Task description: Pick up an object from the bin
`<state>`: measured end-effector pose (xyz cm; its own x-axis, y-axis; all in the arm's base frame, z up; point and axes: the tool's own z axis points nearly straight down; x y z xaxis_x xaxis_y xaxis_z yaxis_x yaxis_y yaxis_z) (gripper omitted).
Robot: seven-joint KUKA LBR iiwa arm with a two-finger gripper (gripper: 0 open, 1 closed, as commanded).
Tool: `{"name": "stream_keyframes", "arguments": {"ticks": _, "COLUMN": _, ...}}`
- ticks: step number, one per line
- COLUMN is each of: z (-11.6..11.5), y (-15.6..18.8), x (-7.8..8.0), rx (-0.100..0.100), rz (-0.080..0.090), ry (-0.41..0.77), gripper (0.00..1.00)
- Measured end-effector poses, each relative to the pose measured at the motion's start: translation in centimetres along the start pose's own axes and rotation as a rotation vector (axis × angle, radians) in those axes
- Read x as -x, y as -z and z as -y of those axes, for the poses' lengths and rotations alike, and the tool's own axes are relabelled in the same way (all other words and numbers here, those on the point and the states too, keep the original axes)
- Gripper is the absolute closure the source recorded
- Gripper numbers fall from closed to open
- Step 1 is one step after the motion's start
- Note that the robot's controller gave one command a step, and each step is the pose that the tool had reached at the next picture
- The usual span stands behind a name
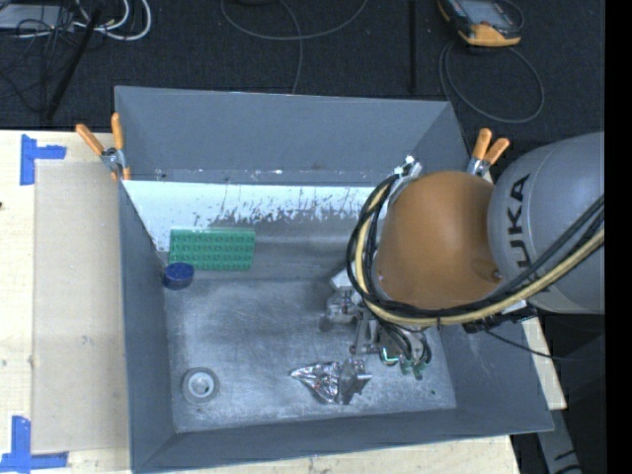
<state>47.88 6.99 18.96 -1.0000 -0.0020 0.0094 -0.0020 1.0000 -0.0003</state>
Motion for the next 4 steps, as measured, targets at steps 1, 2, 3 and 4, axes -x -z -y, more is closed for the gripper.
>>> {"name": "stream_keyframes", "arguments": {"ticks": 1, "z": 4.0, "y": -11.8, "x": 2.4, "rx": 0.0, "rz": 0.008, "ry": -0.007, "gripper": 0.0}}
{"name": "stream_keyframes", "arguments": {"ticks": 2, "z": 3.9, "y": -11.4, "x": 2.3, "rx": 0.001, "rz": 0.003, "ry": -0.008, "gripper": 1.0}}
{"name": "stream_keyframes", "arguments": {"ticks": 3, "z": 1.2, "y": -8.1, "x": 6.7, "rx": 0.001, "rz": 0.014, "ry": 0.064, "gripper": 1.0}}
{"name": "stream_keyframes", "arguments": {"ticks": 4, "z": 1.3, "y": -8.3, "x": 6.5, "rx": 0.0, "rz": 0.009, "ry": 0.061, "gripper": 0.0}}
